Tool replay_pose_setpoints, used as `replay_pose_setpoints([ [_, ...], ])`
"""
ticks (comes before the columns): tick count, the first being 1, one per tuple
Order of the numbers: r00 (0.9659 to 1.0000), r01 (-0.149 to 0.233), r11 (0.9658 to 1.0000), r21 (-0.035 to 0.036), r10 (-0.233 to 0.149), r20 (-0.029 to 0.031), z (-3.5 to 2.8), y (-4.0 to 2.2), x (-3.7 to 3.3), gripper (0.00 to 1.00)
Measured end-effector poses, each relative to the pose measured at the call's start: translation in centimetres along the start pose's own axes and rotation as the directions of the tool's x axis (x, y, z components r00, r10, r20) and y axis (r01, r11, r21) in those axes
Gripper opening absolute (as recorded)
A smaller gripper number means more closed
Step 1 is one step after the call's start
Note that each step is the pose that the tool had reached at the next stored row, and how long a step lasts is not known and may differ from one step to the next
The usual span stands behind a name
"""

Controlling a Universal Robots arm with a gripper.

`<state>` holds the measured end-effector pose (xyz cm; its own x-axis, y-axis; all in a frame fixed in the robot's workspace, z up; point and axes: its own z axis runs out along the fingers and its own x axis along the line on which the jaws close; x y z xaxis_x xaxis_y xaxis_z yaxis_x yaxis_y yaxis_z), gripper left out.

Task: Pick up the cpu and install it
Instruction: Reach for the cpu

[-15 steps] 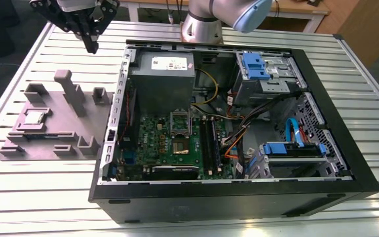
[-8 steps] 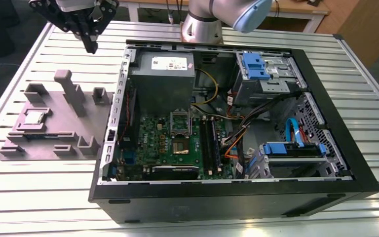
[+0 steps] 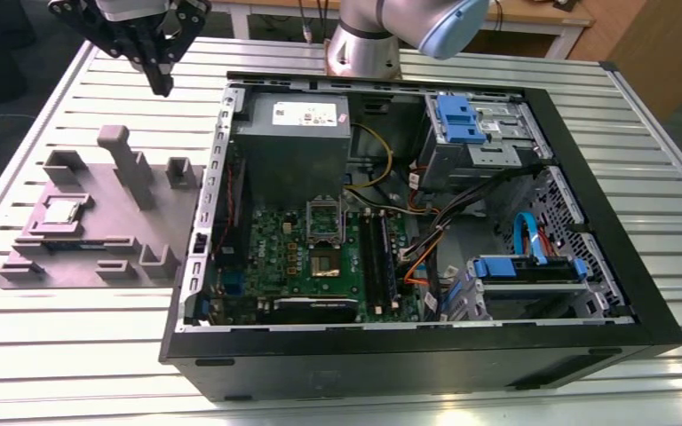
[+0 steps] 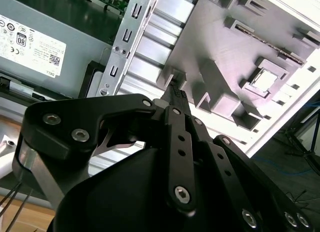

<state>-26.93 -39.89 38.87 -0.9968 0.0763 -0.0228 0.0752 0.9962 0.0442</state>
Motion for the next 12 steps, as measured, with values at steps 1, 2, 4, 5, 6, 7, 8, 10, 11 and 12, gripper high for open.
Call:
replay_pose_setpoints([
  [1,1.0000,0.000,1.0000,0.0000,0.000,-0.0002,0.00,0.00,0.05,0.10],
  [2,1.0000,0.000,1.0000,0.0001,0.000,-0.0003,0.00,-0.01,0.10,0.10],
  [4,1.0000,0.000,1.0000,0.0000,0.000,-0.0003,0.01,-0.02,0.20,0.10],
  [5,1.0000,0.000,1.0000,0.0000,0.000,-0.0004,0.01,-0.02,0.23,0.10],
  [6,1.0000,0.000,1.0000,0.0001,0.000,-0.0005,0.00,-0.02,0.26,0.10],
  [7,1.0000,0.000,1.0000,0.0001,0.000,-0.0004,0.00,-0.02,0.30,0.10],
  [8,1.0000,0.000,1.0000,0.0001,0.000,-0.0005,0.00,-0.02,0.32,0.10],
  [10,1.0000,0.000,1.0000,0.0001,0.000,-0.0004,0.01,-0.03,0.36,0.10],
  [11,1.0000,0.000,1.0000,0.0000,0.000,-0.0005,0.01,-0.03,0.37,0.10],
  [12,1.0000,0.000,1.0000,0.0001,0.000,-0.0005,0.01,-0.03,0.40,0.10],
])
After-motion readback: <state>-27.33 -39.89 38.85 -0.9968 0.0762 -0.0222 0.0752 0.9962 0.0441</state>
